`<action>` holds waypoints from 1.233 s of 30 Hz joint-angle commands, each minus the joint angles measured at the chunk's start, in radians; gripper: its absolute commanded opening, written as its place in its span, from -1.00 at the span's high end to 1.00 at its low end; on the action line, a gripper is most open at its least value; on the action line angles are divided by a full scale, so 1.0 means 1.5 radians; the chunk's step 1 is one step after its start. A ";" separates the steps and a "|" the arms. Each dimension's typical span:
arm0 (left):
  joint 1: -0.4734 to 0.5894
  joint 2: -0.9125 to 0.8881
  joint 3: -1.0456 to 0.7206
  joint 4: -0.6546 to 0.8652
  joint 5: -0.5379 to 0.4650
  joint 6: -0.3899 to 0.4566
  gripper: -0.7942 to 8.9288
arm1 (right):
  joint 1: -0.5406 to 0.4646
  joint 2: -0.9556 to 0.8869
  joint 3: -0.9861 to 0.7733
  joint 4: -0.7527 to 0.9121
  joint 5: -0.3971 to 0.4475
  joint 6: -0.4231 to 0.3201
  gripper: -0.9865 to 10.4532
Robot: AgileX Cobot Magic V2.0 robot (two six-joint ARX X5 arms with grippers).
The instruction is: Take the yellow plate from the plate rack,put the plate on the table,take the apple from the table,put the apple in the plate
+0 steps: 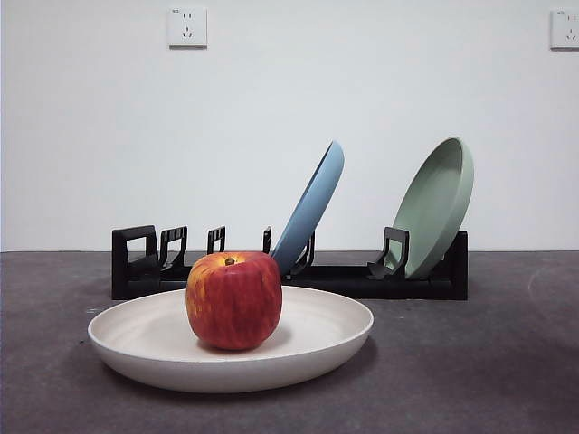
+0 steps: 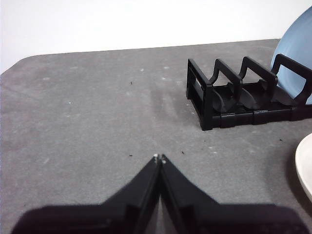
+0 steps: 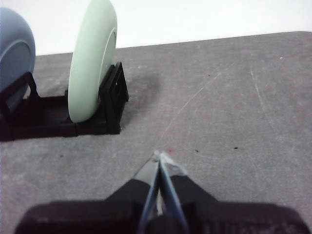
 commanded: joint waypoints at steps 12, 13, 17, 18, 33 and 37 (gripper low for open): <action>0.002 -0.002 -0.009 0.001 0.004 0.005 0.84 | 0.002 0.001 -0.008 0.002 0.002 0.067 0.83; 0.002 -0.002 -0.009 0.001 0.004 0.005 0.84 | 0.002 0.001 -0.008 0.002 0.002 0.067 0.83; 0.002 -0.002 -0.009 0.001 0.004 0.005 0.84 | 0.002 0.001 -0.008 0.003 0.002 0.067 0.83; 0.002 -0.002 -0.009 0.001 0.004 0.005 0.84 | 0.002 0.001 -0.008 0.002 0.002 0.067 0.83; 0.002 -0.002 -0.009 0.001 0.004 0.005 0.84 | 0.002 0.001 -0.008 0.003 0.002 0.067 0.83; 0.002 -0.002 -0.009 0.001 0.004 0.005 0.84 | 0.002 0.001 -0.008 0.003 0.002 0.067 0.83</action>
